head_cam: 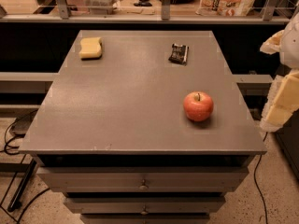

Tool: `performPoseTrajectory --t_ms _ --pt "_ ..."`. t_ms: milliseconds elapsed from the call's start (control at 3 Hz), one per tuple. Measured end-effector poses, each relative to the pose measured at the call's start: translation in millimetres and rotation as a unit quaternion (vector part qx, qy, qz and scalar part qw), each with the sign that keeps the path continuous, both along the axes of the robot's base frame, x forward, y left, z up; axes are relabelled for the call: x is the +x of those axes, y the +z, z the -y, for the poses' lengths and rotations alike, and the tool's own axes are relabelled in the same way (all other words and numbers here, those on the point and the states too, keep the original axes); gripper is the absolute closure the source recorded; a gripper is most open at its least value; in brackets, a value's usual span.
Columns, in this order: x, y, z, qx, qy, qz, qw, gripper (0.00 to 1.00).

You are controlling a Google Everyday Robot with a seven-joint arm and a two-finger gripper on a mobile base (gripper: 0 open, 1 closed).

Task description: Pick sponge

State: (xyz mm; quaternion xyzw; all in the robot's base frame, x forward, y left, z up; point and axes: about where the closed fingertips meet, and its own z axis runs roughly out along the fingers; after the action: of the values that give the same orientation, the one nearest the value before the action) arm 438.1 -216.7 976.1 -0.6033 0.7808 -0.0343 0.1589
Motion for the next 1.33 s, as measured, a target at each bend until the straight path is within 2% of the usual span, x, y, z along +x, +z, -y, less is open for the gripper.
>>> performPoseTrajectory --t_ms 333,667,1000,1333 --pt "0.0 0.0 0.0 0.000 0.000 0.000 1.0000 0.00" --pt "8.4 -0.9 -18.5 0.025 0.030 0.021 0.9990 0.00" --pt "28.2 -2.1 -48.8 0.093 0.068 0.042 0.9925 0.00" --pt "48.6 2.8 -100.7 0.179 0.105 0.038 0.9775 0.00"
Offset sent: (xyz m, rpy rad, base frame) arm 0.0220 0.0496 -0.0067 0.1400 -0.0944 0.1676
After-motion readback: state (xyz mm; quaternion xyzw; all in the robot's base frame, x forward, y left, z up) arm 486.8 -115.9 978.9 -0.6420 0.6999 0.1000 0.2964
